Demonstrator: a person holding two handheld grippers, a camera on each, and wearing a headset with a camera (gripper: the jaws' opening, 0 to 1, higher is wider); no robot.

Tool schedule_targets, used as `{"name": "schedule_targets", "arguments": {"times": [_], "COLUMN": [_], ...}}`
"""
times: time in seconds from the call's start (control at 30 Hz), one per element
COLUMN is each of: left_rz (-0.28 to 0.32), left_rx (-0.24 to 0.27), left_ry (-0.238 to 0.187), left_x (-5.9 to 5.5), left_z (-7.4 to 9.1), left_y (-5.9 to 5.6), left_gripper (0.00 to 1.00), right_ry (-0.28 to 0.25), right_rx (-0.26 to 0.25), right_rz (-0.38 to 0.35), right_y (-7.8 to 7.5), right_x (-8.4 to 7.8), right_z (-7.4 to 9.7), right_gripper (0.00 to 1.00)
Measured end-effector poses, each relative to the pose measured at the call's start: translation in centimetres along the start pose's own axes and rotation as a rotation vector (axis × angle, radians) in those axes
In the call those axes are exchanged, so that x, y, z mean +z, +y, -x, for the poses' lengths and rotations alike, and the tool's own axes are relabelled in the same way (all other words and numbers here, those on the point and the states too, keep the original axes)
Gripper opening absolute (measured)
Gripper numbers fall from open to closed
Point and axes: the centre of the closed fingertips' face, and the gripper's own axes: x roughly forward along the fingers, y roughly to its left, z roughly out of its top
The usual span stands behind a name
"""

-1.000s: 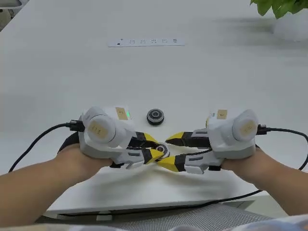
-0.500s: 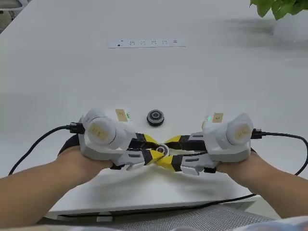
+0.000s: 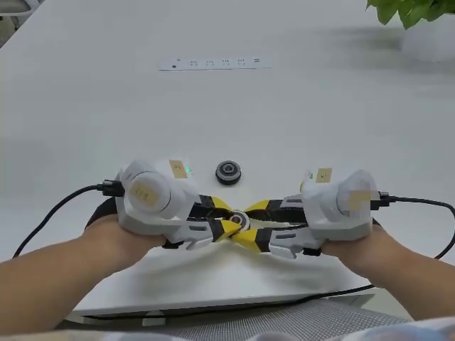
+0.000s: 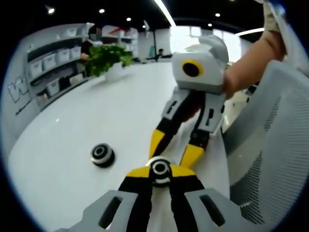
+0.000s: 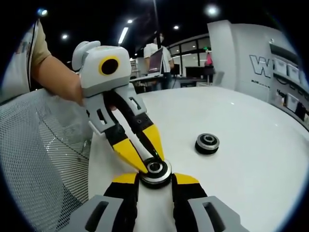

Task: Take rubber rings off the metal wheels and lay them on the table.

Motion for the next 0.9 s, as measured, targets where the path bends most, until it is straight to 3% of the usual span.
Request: {"name": "schedule_targets", "arguments": {"times": [0.63,0.9], "left_rz": [0.004,0.007], "left_rx": [0.004,0.005], "left_ry": [-0.003,-0.004], "left_x": [0.0,0.0], "left_z": [0.0,0.0], "left_y": [0.0,0.0], "left_gripper": [0.13,0.13], "right_ry": [0.019,0.043], "right_rx": [-0.008,-0.012], "right_rz": [0.006,0.023], "right_y": [0.0,-0.2], "right_x": [-0.4,-0.9], "right_z": [0.7,1.1], "right_gripper": [0.19,0.09]}}
